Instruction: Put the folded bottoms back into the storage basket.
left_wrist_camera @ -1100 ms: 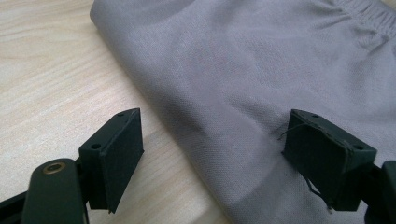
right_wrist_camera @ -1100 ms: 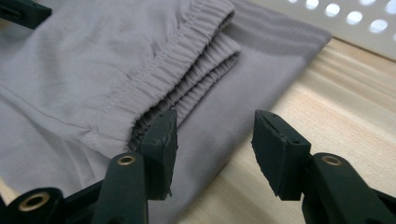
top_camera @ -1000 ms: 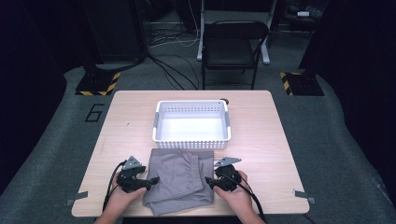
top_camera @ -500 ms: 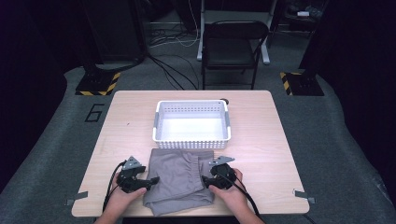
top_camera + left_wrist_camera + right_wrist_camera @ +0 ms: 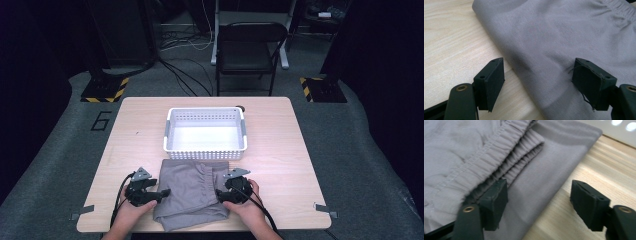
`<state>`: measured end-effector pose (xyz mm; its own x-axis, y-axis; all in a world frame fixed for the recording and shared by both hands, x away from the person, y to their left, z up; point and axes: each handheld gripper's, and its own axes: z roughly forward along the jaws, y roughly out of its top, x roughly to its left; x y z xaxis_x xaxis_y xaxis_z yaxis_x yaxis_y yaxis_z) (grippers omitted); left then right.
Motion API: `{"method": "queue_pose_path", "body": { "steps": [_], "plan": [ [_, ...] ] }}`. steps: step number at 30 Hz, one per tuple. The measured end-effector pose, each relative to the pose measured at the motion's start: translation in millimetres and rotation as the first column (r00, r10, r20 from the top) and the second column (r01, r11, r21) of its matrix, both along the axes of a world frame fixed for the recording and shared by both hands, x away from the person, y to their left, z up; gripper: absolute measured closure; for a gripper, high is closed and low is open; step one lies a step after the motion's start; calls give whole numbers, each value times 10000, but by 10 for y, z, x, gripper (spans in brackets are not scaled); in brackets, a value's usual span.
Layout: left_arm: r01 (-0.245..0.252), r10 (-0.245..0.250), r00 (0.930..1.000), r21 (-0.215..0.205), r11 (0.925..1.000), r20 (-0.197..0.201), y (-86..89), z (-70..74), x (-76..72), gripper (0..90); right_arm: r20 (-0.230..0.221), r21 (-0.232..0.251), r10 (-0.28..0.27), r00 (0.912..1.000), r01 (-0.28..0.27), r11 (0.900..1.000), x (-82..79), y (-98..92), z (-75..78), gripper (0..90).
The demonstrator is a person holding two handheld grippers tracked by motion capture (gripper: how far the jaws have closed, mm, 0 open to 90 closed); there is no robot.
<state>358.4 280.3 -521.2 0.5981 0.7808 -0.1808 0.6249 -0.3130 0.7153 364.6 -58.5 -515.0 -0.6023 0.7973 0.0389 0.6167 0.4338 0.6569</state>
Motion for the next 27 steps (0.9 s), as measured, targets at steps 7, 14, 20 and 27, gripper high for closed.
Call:
{"method": "queue_pose_path", "body": {
  "steps": [7,14,20,27],
  "plan": [
    [-38,35,9999,-248,9997,-139,-35,21,-7,278,9,228,445,9990,-445,9987,-21,9,12,529],
    [78,-80,9999,-134,9999,-101,-129,47,-16,245,-256,549,905,9956,-890,9945,-23,6,14,706],
    [-107,106,9999,-99,9999,-80,-185,39,-5,215,-471,841,872,9951,-831,9930,-13,5,13,761],
    [-294,291,9994,131,9995,194,-249,7,-7,198,-444,786,938,9946,-901,9928,-17,0,12,760]
  ]
}}
